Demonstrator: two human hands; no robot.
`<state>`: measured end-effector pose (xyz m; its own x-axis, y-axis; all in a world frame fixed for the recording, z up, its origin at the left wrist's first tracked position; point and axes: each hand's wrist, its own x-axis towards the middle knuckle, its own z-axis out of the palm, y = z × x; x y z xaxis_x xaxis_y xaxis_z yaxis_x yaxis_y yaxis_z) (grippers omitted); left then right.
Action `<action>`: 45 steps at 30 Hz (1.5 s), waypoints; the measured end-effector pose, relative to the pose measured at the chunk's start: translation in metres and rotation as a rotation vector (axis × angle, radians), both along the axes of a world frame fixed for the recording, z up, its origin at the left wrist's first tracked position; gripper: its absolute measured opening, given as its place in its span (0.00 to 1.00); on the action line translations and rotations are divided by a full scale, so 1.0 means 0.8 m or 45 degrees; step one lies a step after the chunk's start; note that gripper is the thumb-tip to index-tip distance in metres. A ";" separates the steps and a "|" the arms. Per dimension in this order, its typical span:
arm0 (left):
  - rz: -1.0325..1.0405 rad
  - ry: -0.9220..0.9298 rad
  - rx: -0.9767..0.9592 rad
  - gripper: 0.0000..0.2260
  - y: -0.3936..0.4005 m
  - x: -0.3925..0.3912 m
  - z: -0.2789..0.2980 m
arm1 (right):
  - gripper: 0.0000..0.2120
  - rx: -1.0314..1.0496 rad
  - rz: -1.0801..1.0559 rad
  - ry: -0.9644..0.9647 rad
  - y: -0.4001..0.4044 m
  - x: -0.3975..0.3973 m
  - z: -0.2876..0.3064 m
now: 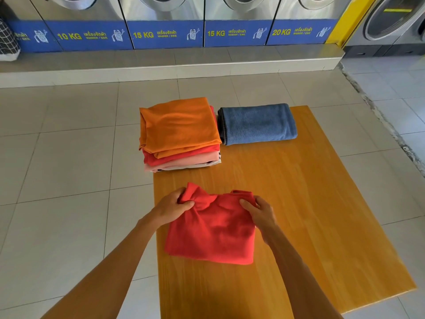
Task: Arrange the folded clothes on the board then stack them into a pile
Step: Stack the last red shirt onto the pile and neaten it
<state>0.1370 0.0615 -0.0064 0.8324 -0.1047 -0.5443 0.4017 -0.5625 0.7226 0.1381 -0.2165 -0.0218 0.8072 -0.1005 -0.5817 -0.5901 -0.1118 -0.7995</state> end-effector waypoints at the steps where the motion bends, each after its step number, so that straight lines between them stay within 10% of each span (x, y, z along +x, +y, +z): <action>1: 0.048 0.036 -0.041 0.17 0.000 -0.002 -0.001 | 0.09 -0.038 0.042 -0.014 0.002 0.001 0.003; 12: 0.530 0.142 -0.156 0.03 0.018 -0.025 -0.008 | 0.15 -0.393 0.160 -0.006 0.009 0.017 -0.015; 17: 0.609 0.082 -0.237 0.10 0.014 -0.031 0.001 | 0.15 -0.564 0.131 -0.131 0.023 0.009 -0.006; 22: 0.684 0.038 0.020 0.24 0.025 -0.044 0.005 | 0.42 -0.801 0.225 0.210 0.033 -0.016 0.005; 27: 0.545 0.222 0.395 0.33 -0.011 -0.068 0.013 | 0.29 -0.753 0.293 0.100 0.052 -0.039 -0.006; 37: 0.994 0.506 -0.472 0.41 0.008 -0.061 0.026 | 0.14 -0.248 -0.042 -0.076 0.066 -0.024 0.010; 45: 0.959 0.162 -0.940 0.22 0.060 0.017 0.098 | 0.13 0.122 -0.020 -0.179 0.106 0.110 0.109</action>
